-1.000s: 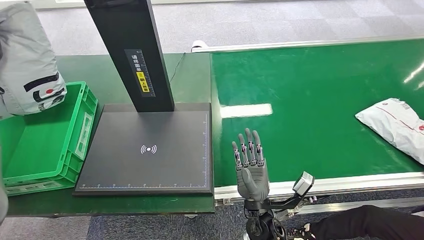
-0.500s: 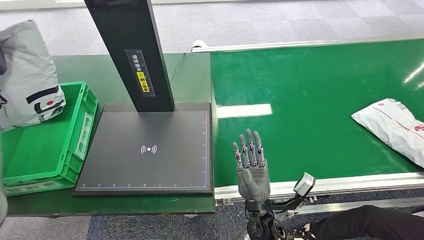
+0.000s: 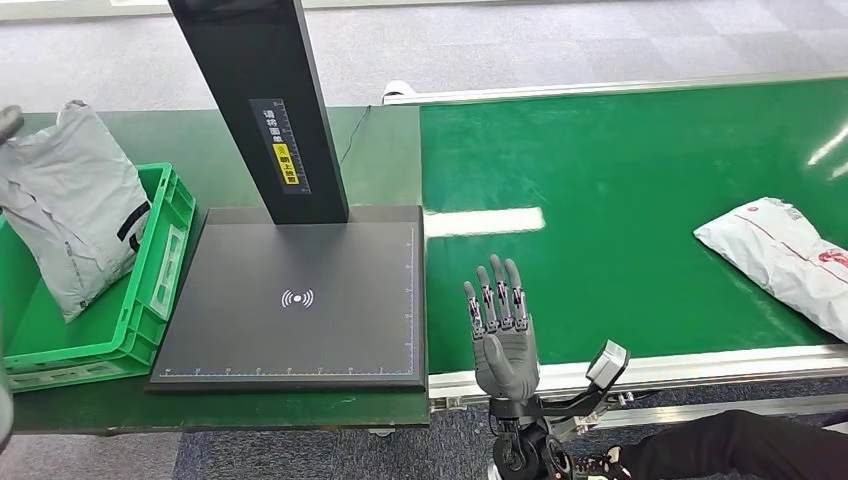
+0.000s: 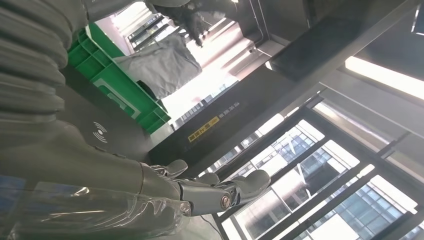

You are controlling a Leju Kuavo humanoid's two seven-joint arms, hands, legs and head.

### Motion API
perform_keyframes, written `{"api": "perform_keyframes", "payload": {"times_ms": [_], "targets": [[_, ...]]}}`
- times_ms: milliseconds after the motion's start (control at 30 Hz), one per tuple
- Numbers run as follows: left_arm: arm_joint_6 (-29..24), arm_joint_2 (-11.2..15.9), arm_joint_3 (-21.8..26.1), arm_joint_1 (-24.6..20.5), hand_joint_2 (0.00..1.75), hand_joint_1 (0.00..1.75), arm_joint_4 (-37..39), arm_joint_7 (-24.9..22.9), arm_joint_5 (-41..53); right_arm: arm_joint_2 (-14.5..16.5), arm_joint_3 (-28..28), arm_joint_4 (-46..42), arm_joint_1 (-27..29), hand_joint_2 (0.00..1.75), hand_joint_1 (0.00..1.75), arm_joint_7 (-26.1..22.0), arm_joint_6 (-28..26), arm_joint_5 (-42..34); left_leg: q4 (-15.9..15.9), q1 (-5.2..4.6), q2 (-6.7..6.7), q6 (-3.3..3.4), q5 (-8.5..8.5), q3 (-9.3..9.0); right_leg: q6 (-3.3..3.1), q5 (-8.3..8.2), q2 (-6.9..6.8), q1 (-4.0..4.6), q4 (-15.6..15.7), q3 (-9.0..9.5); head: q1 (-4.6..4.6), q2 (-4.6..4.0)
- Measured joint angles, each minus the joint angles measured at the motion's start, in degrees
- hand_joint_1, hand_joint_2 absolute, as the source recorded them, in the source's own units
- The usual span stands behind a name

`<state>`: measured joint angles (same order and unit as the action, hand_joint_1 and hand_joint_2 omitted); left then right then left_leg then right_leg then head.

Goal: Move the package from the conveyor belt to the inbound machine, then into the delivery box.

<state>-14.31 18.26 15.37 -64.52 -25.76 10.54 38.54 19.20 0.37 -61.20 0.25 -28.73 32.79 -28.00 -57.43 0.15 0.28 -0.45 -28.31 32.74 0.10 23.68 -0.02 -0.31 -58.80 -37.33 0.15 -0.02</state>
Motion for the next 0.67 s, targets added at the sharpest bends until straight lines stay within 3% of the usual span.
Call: {"api": "perform_keyframes", "payload": {"times_ms": [100,200,333,467,600,667], "targets": [[-2.8,-0.06,3.5,0.47,1.75,0.0,-3.03,7.4,-7.06,0.08,0.0,0.0,-0.14,1.75,0.0,0.17,-0.4,-0.13,0.01,0.0,0.04,0.0,-0.01,-0.01,-0.01,0.0,0.02,0.0,0.01,0.0,-0.01,0.01],[-1.85,-0.33,6.56,3.92,1.75,0.0,-8.5,14.33,-16.83,0.16,0.0,0.0,-0.4,1.75,0.0,0.21,-1.08,-0.54,0.02,-0.01,0.05,-0.02,-0.02,-0.05,-0.01,0.01,0.03,-0.01,0.01,0.0,-0.01,0.0],[-0.67,-2.82,7.39,16.28,1.75,0.0,-23.04,20.22,-30.8,0.25,0.0,-0.01,-0.41,1.75,0.0,0.19,-1.85,-1.06,0.03,-0.07,0.1,-0.03,-0.06,-0.12,-0.01,0.03,0.07,-0.05,0.03,0.02,0.01,-0.01],[-2.46,-10.67,5.97,35.96,1.75,0.0,-45.81,28.57,-41.71,0.28,-0.01,-0.38,-0.2,1.75,0.0,0.18,-2.5,-1.31,0.02,-0.17,0.31,0.07,-0.23,-0.2,0.05,0.09,0.3,-0.15,0.09,0.06,0.02,0.0],[0.79,-20.6,2.88,54.06,1.75,0.0,-68.05,29.78,-43.83,0.32,-0.13,-1.14,0.33,1.75,0.0,0.15,-3.9,-1.13,0.01,-0.19,0.49,0.26,-0.5,-0.23,0.22,0.2,0.49,-0.17,0.22,0.12,0.02,-0.01],[3.57,-24.22,1.57,59.56,1.75,0.0,-74.91,29.86,-44.36,0.32,-0.27,-1.56,0.59,1.75,0.0,0.13,-4.56,-0.86,0.01,-0.19,0.48,0.31,-0.57,-0.24,0.3,0.25,0.49,-0.18,0.24,0.14,0.02,-0.01]]}}
